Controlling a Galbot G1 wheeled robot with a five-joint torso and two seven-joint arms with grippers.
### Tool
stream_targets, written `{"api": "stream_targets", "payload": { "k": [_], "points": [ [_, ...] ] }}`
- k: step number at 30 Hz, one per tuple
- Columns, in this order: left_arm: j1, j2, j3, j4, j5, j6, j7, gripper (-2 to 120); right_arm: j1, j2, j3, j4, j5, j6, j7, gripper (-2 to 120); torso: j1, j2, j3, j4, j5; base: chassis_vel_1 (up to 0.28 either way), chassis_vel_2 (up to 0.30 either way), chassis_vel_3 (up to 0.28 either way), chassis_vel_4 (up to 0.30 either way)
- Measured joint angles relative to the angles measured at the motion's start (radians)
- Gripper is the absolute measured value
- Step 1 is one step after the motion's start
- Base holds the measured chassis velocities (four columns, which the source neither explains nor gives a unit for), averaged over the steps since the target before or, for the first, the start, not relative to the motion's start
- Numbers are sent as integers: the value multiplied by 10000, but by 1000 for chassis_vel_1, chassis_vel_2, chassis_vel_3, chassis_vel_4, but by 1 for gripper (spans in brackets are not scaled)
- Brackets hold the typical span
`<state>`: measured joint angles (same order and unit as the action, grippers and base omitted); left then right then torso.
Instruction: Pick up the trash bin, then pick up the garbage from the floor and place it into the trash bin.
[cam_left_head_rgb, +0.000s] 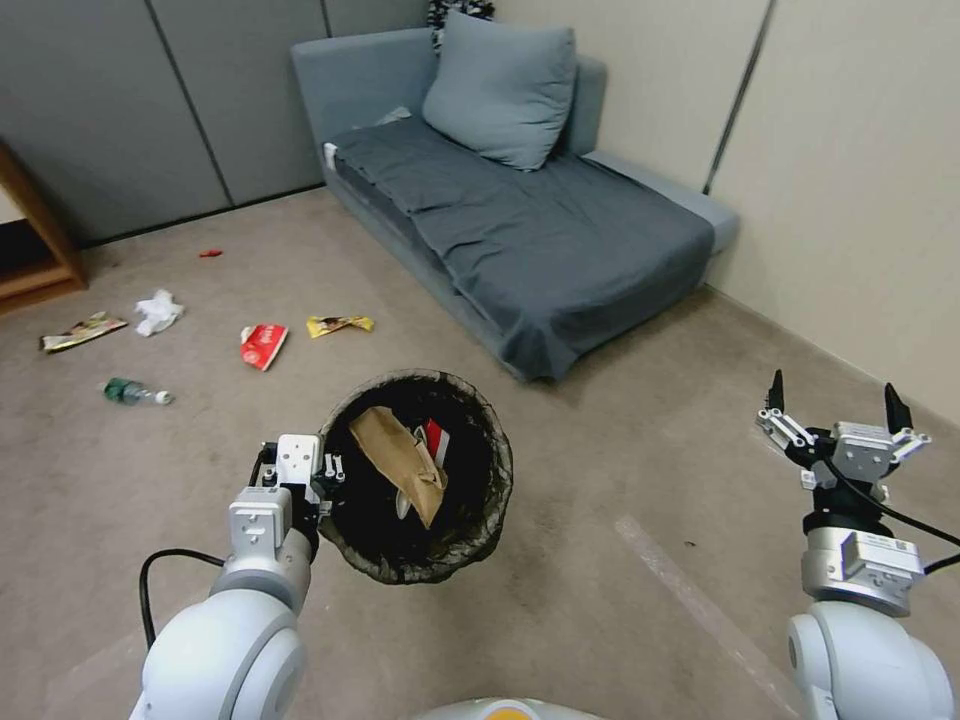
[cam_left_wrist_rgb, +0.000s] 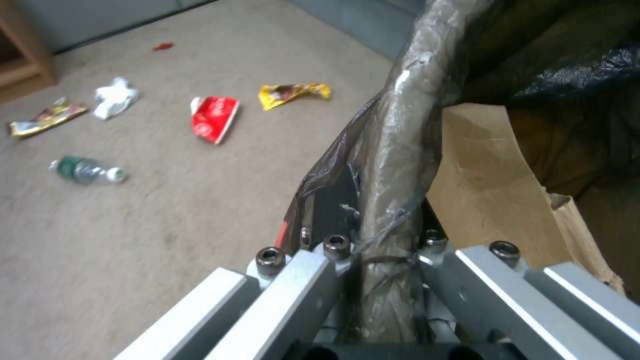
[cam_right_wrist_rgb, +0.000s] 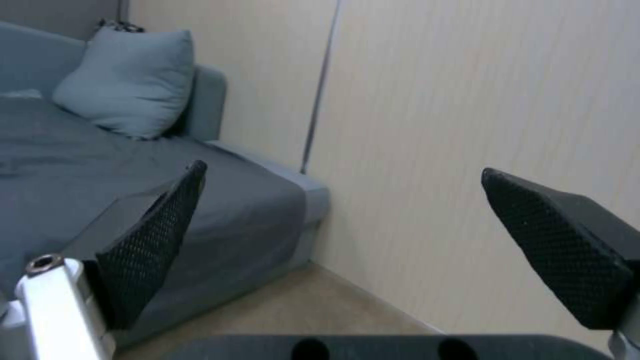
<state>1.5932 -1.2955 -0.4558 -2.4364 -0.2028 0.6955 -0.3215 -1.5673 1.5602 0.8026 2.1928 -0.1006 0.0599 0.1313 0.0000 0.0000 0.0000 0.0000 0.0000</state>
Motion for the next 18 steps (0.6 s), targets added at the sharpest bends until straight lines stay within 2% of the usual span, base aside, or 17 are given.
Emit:
{"api": "stream_targets", "payload": {
  "k": [18],
  "points": [
    [-113,20,-2,122,-27,-5,3,0,2,58,-71,-49,-130,0,0,100,0,0,0,-1,0,69,66,67,63]
  ]
}}
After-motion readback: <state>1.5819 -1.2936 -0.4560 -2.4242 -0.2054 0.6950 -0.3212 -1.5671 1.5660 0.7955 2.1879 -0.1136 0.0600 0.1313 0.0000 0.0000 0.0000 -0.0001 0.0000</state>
